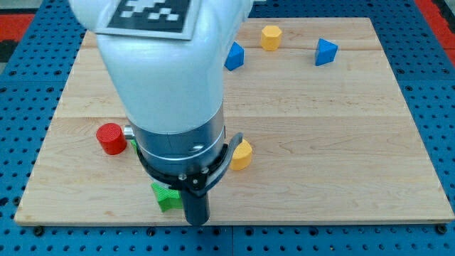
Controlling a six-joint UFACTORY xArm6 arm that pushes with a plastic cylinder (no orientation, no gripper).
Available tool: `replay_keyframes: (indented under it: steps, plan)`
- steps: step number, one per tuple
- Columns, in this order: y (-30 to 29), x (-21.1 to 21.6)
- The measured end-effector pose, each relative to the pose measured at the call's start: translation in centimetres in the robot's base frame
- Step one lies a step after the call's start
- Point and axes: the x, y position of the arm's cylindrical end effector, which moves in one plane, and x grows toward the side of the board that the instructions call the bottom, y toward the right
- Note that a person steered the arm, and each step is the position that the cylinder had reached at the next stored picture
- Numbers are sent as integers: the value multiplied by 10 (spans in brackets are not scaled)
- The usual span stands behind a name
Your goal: Move the green star towards the center left
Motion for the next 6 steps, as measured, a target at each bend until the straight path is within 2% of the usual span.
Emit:
replay_keyframes:
  steps: [1,2,3,4,5,6]
  plan:
    - [-9,-1]
    - [-61,-10]
    - [-83,-8]
    - [1,4]
    - [4,-29]
    - [-40,-42]
